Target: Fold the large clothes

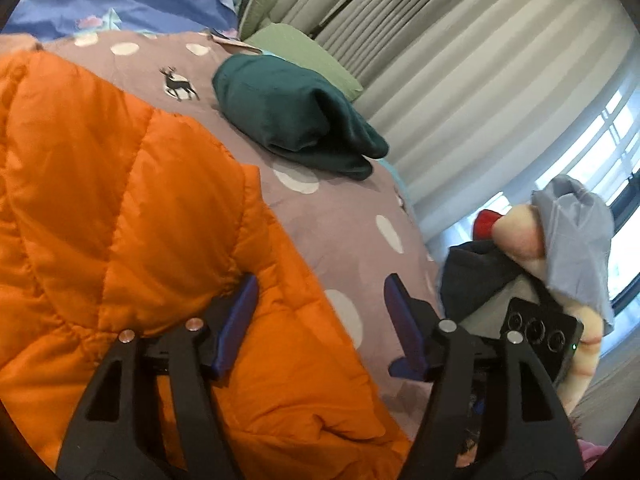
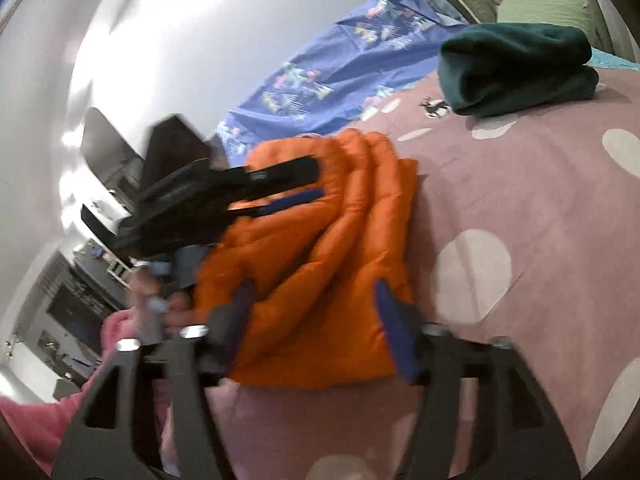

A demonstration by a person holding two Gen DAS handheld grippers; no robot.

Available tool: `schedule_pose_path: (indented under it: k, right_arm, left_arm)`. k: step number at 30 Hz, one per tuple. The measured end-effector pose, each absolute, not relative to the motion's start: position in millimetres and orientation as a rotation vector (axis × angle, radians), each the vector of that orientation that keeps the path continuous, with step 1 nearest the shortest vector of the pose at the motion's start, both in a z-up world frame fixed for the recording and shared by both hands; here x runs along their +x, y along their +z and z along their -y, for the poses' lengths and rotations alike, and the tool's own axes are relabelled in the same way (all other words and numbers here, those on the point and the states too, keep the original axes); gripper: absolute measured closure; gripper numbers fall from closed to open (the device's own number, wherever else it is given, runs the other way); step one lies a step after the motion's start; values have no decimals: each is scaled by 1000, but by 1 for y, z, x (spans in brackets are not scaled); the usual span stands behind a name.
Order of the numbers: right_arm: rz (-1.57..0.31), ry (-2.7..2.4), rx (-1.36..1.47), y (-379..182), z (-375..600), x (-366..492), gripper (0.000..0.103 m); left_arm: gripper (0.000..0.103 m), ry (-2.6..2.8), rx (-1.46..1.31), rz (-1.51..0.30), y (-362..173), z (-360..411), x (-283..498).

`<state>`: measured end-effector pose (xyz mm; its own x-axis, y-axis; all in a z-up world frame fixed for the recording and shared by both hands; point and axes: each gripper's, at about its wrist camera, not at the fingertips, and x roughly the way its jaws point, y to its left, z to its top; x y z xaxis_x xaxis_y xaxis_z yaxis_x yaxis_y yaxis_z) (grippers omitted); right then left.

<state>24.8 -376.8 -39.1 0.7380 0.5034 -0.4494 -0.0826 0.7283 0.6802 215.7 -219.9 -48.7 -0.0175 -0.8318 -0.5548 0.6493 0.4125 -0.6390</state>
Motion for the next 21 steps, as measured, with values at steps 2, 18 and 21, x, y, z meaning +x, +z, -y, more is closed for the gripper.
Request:
schedule_pose_path:
  k: [2, 18, 21]
  right_arm:
    - [-681, 394, 688, -35, 371, 28, 27]
    - [-740, 146, 667, -48, 367, 23, 103]
    - [-777, 104, 699, -65, 383, 15, 103]
  left_arm:
    - [37, -1197, -223, -1052, -52, 221, 213]
    - [43, -1111, -165, -916, -12, 199, 207]
    - [40, -983, -78, -816, 9, 174, 211]
